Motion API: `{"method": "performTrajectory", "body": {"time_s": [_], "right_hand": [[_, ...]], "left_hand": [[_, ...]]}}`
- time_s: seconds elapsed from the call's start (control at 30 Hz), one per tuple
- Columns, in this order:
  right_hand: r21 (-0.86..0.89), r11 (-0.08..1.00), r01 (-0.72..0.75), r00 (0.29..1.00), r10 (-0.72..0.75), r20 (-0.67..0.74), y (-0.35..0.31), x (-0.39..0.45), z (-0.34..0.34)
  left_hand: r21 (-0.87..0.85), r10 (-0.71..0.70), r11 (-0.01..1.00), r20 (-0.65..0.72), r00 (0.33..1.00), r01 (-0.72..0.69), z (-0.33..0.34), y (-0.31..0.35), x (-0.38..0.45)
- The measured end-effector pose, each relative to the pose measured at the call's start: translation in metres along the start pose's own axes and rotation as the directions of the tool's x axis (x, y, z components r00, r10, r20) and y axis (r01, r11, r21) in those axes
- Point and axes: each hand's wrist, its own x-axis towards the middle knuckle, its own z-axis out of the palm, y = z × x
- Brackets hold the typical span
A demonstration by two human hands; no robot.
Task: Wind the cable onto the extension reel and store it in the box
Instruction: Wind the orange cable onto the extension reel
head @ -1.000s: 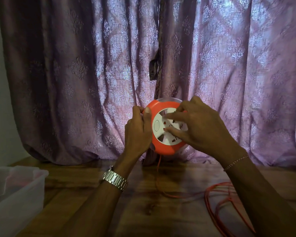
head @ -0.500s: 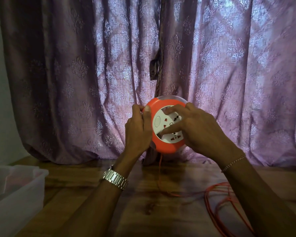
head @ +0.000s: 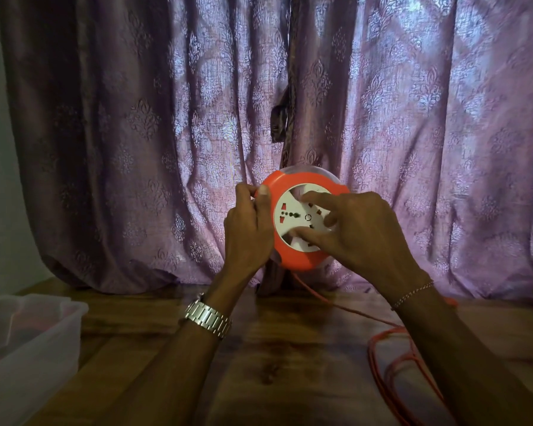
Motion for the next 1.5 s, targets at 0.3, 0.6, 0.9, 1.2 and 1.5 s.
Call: {"method": "performTrajectory", "body": {"time_s": [0.3,0.6,0.9,1.2,1.5], "right_hand": [[-0.044,0.932,0.359,0.933,-0.358,0.023,0.008,0.002,-0.006],[-0.153,0.925,0.347,0.931,-0.320,0.174,0.001,0.000,-0.004],[-0.228,0.962,0.153,0.988,-0.151,0.027,0.003,-0.001,0.007],[-0.188,0.977,0.106,0.981,-0.133,-0.139,0.001,-0.001,0.003],[-0.040,0.957,0.286,0.956,-0.282,0.080,0.002,0.000,0.001]], "left_hand": [[0.013,-0.008,1.000,-0.006,1.000,0.008,-0.001,-0.002,0.001],[0.020,0.001,1.000,0.010,1.000,-0.001,-0.002,0.002,-0.001],[0.005,0.013,1.000,-0.025,1.000,-0.013,-0.005,0.003,0.001],[0.001,0.029,1.000,0.006,1.000,-0.029,-0.004,0.005,-0.002],[0.016,0.021,1.000,-0.053,0.998,-0.020,-0.004,0.000,0.000]]}}
